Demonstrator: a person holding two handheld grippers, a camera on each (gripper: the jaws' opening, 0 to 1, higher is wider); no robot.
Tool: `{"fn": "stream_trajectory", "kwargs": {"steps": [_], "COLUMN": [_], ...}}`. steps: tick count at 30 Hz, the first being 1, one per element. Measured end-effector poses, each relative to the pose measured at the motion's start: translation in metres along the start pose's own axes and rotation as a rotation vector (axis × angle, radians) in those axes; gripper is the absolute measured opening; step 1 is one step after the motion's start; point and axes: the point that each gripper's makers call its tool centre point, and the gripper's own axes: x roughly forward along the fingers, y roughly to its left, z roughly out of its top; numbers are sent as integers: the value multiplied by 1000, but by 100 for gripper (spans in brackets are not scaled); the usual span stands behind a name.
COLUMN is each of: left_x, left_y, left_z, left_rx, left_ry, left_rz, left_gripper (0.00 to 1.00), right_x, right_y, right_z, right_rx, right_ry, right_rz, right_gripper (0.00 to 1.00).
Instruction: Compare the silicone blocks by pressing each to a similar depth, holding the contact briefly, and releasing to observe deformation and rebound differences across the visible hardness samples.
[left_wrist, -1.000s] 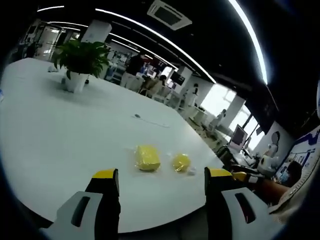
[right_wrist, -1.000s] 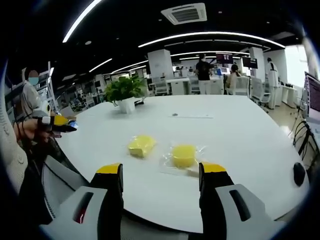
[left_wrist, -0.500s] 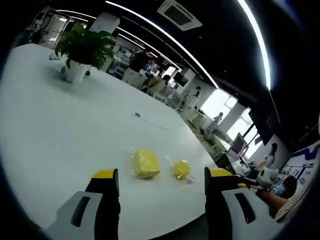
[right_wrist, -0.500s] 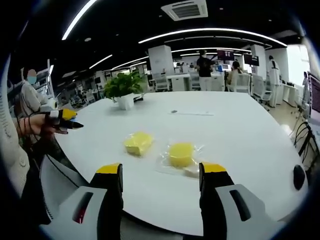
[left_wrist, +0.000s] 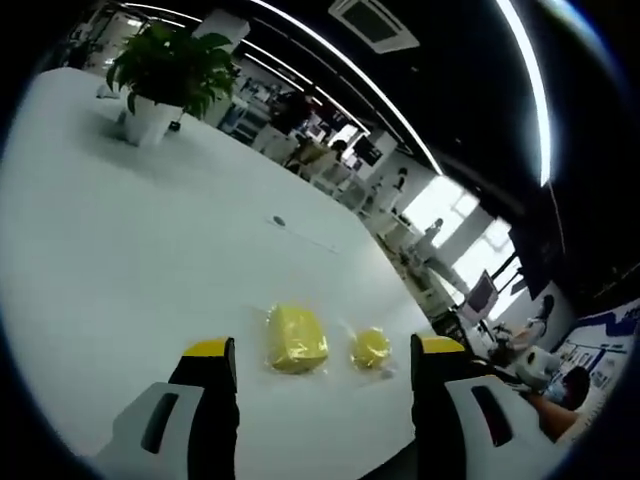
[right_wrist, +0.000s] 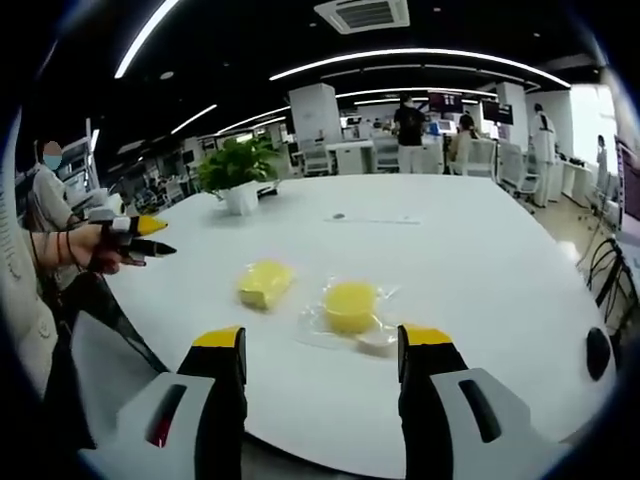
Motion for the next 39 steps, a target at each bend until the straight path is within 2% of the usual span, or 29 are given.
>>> {"fn": "stream_trajectory", "kwargs": {"steps": [6,12,22,24,32,39], "left_x": [19,43,78,95,118,134], "left_y": [10,28,36,40,43,49], "left_z": [0,-11,-10,-15,-19,-22], "left_rx": [-65,-42,-65,-88,-166,-199], "left_ry": [5,49,70,90,88,98], "left_rz": [-1,43,29,20,5,5], "left_gripper": [70,69,69,69,68,67], "right_x": [5,12,19,20,20,20], "right_y": [0,-3,-7,-11,-15,-18], "right_z": [-1,-3,-11,-14,-17,-21], "right_rx": [7,14,26,27,35,42], "right_ry": [18,37,70,87,109,132], "right_rz": [-4,-3,-6,-10,-26,-37], "right_gripper": [56,56,56,56,56,56]}}
